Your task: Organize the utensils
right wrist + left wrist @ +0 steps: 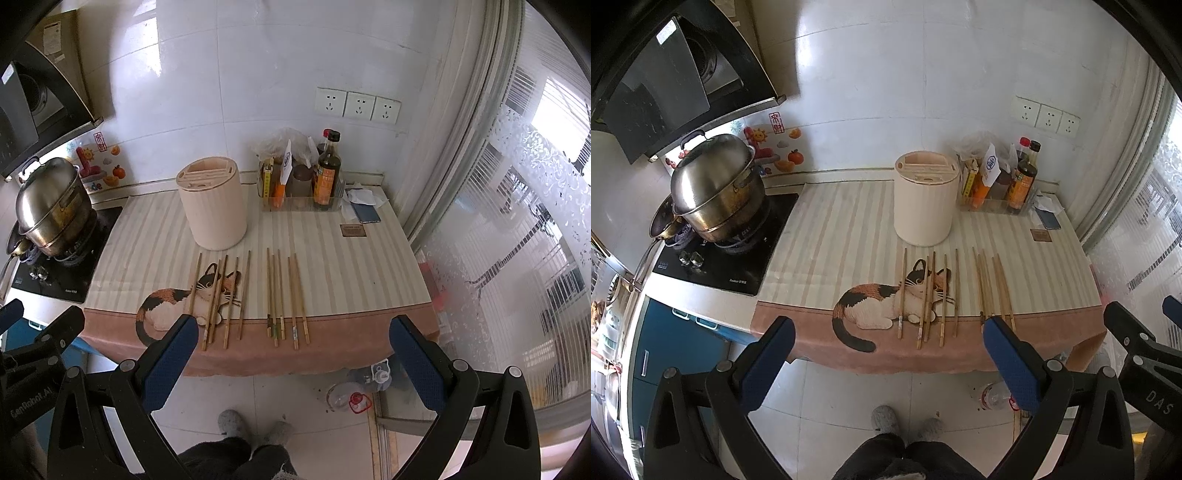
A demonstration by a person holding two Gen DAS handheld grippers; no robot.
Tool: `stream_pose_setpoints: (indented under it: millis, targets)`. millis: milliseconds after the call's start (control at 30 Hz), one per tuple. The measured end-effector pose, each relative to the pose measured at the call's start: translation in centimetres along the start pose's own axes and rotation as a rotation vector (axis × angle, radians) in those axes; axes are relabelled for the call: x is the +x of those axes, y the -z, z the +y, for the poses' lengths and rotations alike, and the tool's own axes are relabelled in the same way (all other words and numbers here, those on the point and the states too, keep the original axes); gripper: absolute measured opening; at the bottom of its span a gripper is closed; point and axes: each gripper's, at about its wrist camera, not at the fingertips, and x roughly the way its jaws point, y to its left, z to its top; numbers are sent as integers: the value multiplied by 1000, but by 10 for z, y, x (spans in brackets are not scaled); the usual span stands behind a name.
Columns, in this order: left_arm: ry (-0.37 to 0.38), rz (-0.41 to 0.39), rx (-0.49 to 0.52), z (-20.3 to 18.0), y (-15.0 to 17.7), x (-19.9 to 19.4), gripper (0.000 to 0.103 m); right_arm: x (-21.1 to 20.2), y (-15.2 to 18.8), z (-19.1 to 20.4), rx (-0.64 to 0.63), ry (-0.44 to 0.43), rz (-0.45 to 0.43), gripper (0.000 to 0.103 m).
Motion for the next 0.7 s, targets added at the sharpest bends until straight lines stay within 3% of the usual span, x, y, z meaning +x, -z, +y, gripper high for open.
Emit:
stream_pose_setpoints:
  millis: [700]
  targets:
    - [0,-18,14,-2,1,-4,103,-3,-3,-2,9,-5,-4,103]
